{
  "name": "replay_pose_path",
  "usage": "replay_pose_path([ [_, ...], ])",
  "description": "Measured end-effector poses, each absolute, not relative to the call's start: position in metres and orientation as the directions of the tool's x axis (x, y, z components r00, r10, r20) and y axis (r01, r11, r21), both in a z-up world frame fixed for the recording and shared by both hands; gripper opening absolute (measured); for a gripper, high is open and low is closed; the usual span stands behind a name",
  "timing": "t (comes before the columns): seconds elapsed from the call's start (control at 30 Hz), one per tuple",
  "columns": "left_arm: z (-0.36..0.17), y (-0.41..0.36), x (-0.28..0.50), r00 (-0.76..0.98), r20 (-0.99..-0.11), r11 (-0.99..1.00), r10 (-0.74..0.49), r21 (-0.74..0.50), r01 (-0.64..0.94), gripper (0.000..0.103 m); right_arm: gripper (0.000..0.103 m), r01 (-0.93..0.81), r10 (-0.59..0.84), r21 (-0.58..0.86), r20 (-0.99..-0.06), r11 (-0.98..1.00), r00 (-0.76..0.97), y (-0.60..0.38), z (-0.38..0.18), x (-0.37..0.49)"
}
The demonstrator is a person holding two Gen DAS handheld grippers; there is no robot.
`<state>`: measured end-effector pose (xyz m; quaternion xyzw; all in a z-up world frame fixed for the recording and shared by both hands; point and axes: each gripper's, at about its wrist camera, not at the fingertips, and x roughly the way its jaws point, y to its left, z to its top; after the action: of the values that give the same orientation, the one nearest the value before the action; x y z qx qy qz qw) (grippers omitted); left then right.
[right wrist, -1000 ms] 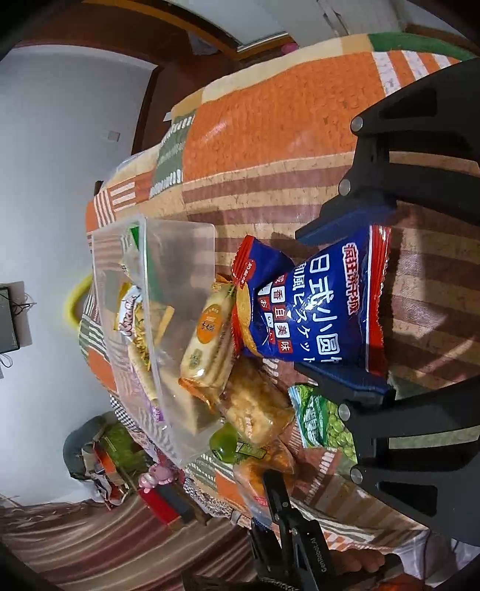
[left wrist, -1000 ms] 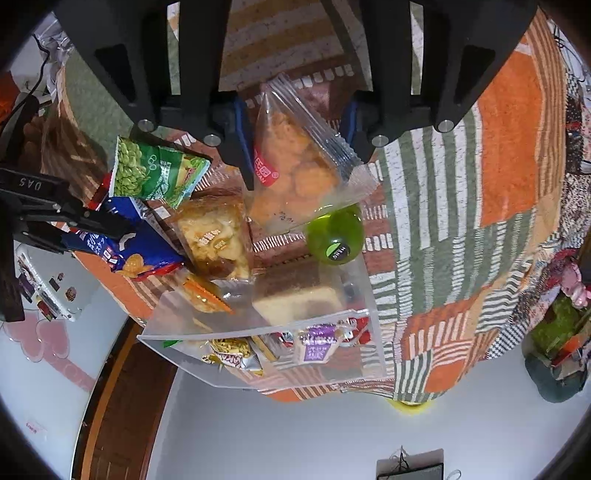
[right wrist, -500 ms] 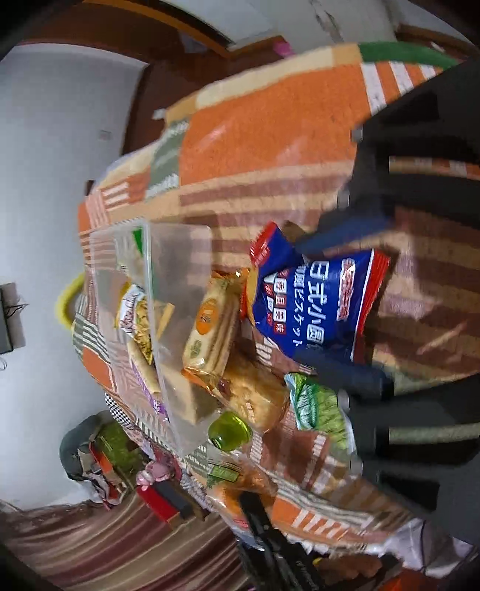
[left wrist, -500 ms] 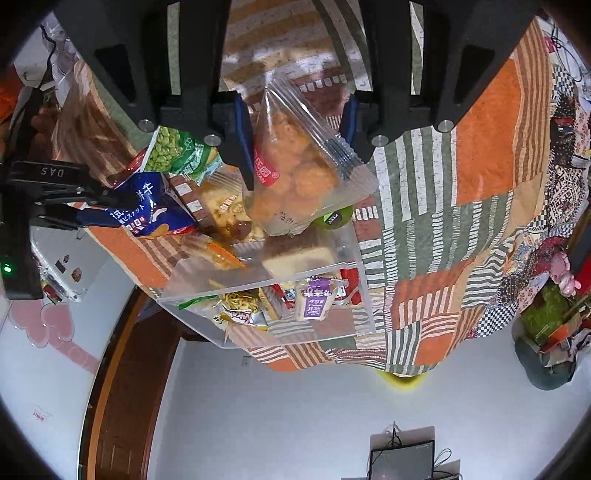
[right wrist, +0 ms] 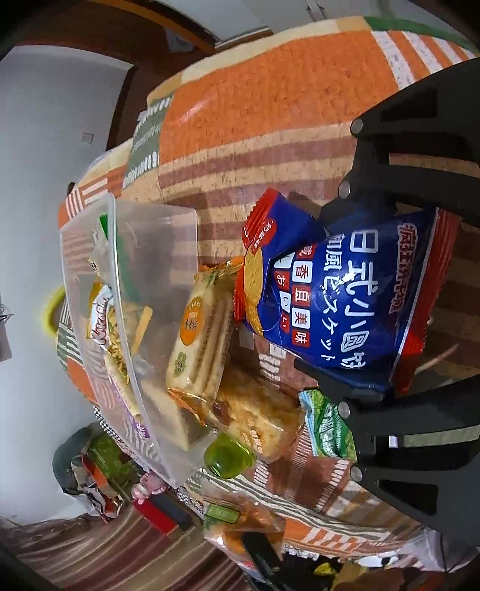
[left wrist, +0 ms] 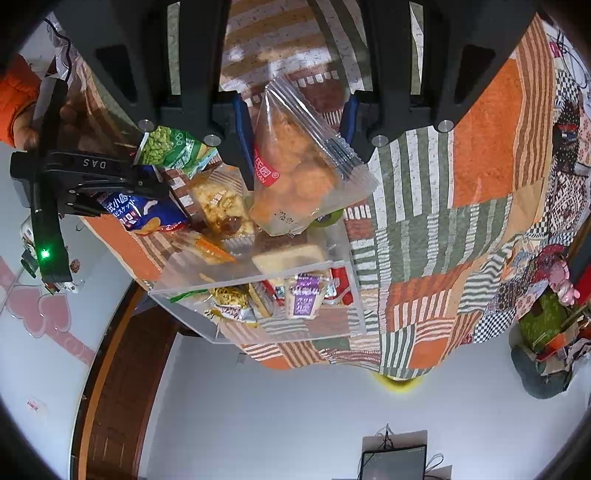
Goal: Organize snacks
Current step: 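Drop the pastry pack into the box with the left tool while the right drops the cracker bag in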
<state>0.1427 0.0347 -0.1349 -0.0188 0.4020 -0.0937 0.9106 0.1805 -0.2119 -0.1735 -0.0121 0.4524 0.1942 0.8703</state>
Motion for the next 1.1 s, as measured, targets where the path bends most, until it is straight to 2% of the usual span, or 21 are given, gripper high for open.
replay_pose_path([
  [0.3, -0.111, 0.032, 0.152, 0.702, -0.688, 0.982, -0.184, -0.098, 0.162, 0.039, 0.052, -0.335, 0.317, 0.125, -0.720, 0.934, 0.617, -0.235, -0.131, 0.161],
  [0.67, -0.092, 0.025, 0.194, 0.733, -0.658, 0.984, -0.171, -0.084, 0.154, 0.039, 0.052, -0.364, 0.327, 0.063, -0.597, 0.929, 0.732, -0.211, -0.084, 0.186],
  [1.1, -0.092, 0.029, 0.254, 0.743, -0.648, 0.986, -0.163, -0.097, 0.132, 0.039, 0.052, -0.437, 0.389, 0.067, -0.587, 0.897, 0.710, -0.160, -0.085, 0.234],
])
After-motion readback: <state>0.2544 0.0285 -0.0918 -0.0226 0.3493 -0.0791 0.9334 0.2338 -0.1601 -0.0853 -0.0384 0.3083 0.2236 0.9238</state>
